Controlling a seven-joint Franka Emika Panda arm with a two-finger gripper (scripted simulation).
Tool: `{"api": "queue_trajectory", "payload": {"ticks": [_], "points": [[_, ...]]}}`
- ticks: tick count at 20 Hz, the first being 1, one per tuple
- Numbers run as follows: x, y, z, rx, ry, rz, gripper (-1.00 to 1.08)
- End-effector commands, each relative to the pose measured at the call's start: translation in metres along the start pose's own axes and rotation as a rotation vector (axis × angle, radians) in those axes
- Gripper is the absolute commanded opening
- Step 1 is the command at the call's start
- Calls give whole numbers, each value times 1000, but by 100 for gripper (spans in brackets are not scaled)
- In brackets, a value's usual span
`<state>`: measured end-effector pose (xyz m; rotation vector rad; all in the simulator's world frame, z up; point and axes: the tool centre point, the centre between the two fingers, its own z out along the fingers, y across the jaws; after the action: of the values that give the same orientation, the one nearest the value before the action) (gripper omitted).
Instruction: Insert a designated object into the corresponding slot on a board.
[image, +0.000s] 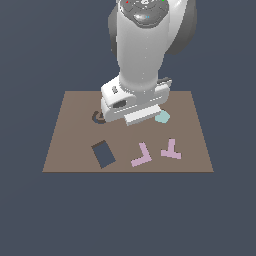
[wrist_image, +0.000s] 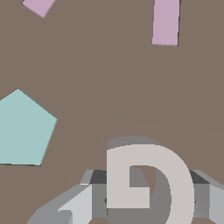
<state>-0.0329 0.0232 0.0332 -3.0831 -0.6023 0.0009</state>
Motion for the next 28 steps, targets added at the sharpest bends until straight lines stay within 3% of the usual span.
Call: {"api": "queue_trajectory", "payload": {"ticks": [1,13,28], "points": [[-1,1,0,0,0,-13,-100],[-18,19,-2,0,0,-191,-100],[-42,72,-5,-1,-1,-612,-100]]}}
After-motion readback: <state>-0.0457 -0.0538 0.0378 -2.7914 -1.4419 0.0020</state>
